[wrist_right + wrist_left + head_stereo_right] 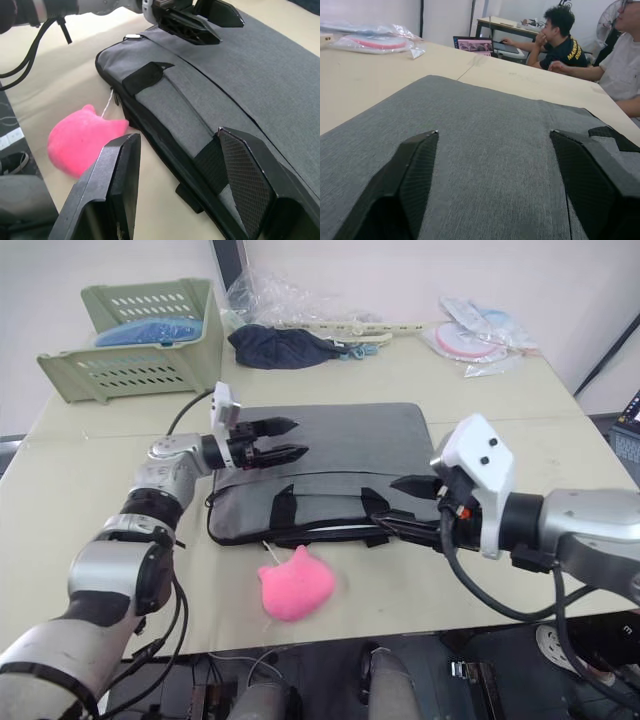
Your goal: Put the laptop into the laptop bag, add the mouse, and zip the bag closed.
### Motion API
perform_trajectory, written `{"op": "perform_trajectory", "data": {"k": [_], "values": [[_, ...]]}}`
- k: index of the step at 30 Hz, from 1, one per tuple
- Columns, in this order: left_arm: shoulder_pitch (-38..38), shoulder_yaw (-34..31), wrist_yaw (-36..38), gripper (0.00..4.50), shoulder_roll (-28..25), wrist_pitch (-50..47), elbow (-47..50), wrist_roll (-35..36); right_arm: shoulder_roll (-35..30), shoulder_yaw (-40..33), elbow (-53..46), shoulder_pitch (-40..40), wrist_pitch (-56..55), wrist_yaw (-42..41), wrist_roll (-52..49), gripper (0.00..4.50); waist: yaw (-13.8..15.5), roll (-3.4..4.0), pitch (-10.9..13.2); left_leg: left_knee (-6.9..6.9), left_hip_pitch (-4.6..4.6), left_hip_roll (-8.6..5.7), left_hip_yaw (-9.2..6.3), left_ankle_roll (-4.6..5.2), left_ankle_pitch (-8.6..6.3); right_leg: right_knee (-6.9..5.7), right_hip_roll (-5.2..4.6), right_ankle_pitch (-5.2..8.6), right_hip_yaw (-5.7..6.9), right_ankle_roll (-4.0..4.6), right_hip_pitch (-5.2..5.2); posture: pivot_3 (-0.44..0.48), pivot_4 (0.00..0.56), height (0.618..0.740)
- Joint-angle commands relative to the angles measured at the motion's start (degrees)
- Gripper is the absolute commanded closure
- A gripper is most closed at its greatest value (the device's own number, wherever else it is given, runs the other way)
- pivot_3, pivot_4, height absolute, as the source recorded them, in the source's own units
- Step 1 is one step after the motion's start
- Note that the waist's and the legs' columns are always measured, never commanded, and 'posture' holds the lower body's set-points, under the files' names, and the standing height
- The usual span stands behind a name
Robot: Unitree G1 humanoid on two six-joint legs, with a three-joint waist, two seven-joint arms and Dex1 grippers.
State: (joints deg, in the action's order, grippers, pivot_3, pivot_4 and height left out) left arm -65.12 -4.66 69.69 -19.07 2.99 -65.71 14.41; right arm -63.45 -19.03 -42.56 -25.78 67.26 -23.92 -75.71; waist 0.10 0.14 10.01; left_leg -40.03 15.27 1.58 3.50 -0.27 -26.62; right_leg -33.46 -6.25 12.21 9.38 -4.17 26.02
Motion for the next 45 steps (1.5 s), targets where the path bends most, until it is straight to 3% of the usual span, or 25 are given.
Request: {"op": "perform_trajectory", "data": {"k": [1,6,19,41,44,45], "values": [[-2.02,-1.45,0.48,2.32,0.62,2.19,-1.0,-0.1,-1.68,-2.35,-0.92,-0.41,-2.27,0.06,-2.49,1.73,0.01,-0.02,0.01,0.0,0.0,0.0,0.0,0.0,0.0,0.01,0.0,0.0,0.01,0.0,0.0,0.0,0.15,0.74],[-1.9,-1.82,0.06,4.46,1.47,3.3,-2.3,-0.74,-2.76,-2.21,-0.91,0.23,-3.4,1.31,-4.13,1.73,0.01,-0.02,0.01,0.0,0.0,0.0,0.0,0.0,0.0,0.01,0.0,-0.01,0.02,0.0,0.0,0.0,0.15,0.74],[3.0,-0.3,-1.86,4.46,4.27,5.17,-5.61,-5.05,2.19,2.08,-3.55,11.4,-7.6,4.5,-2.34,1.73,1.3,-0.04,0.01,-0.05,-0.05,-0.02,0.0,0.08,-0.04,0.08,-0.03,-0.07,0.04,-0.03,-0.13,0.0,0.15,0.74],[5.75,0.63,-3.27,4.46,6.91,5.14,-6.59,-8.65,12.71,15.03,1.13,12.44,-9.43,3.44,6.24,1.73,1.42,0.03,-0.25,-0.09,-0.23,-0.05,-0.23,0.18,-0.05,0.24,-0.08,-0.07,0.25,-0.04,-0.51,0.0,0.15,0.74],[5.7,0.57,-3.23,4.5,6.89,5.1,-6.53,-8.63,13.39,16.29,1.65,12.29,-9.27,2.56,7.42,0.88,1.42,0.03,-0.25,-0.09,-0.23,-0.07,-0.24,0.19,-0.05,0.25,-0.1,-0.07,0.27,-0.04,-0.52,0.0,0.15,0.74],[5.67,0.55,-3.22,4.5,6.88,5.07,-6.51,-8.62,13.62,16.61,1.82,12.27,-9.3,2.41,7.76,0.4,1.43,0.03,-0.25,-0.09,-0.23,-0.07,-0.26,0.19,-0.05,0.25,-0.1,-0.07,0.28,-0.04,-0.53,0.0,0.15,0.74]]}}
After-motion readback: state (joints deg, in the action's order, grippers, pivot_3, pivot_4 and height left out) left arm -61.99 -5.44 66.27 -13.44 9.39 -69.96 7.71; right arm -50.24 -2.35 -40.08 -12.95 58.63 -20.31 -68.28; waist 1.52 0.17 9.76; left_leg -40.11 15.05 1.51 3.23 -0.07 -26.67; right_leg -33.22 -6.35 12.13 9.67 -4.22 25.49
